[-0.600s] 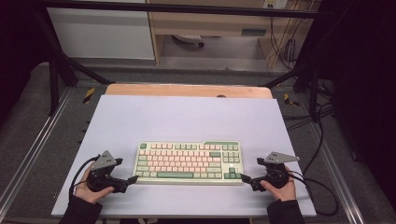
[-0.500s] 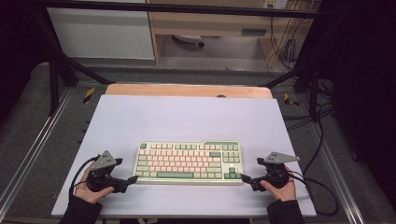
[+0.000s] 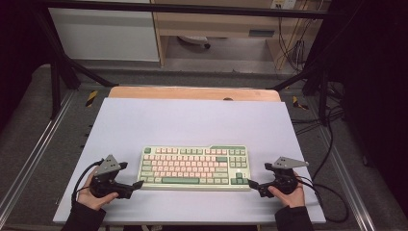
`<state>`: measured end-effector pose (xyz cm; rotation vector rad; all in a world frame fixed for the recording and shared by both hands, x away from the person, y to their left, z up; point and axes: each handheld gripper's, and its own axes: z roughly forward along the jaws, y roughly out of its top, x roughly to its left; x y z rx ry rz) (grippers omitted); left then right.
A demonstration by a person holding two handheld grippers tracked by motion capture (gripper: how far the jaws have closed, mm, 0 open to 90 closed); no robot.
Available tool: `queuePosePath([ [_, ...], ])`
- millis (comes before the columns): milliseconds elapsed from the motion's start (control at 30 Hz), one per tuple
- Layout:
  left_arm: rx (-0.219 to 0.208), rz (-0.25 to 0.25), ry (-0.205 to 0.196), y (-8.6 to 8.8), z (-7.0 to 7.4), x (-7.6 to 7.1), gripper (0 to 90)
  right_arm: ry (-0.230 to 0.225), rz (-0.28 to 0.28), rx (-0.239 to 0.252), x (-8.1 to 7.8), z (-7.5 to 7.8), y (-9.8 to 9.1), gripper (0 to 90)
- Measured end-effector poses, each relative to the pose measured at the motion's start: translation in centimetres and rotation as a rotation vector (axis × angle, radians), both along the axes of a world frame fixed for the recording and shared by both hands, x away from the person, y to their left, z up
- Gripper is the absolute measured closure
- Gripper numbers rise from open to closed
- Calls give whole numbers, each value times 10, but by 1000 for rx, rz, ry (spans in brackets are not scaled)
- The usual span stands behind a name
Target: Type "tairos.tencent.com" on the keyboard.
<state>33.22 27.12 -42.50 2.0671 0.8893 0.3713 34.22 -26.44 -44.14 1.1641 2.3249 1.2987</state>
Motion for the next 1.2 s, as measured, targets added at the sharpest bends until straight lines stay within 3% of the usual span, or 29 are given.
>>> queuePosePath([
  [500,2,1,-13,-9,10,1,68,5,1,0,0,-1,1,4],
  [1200,21,-8,-12,-37,21,7,88,-1,-2,5,0,0,0,5],
])
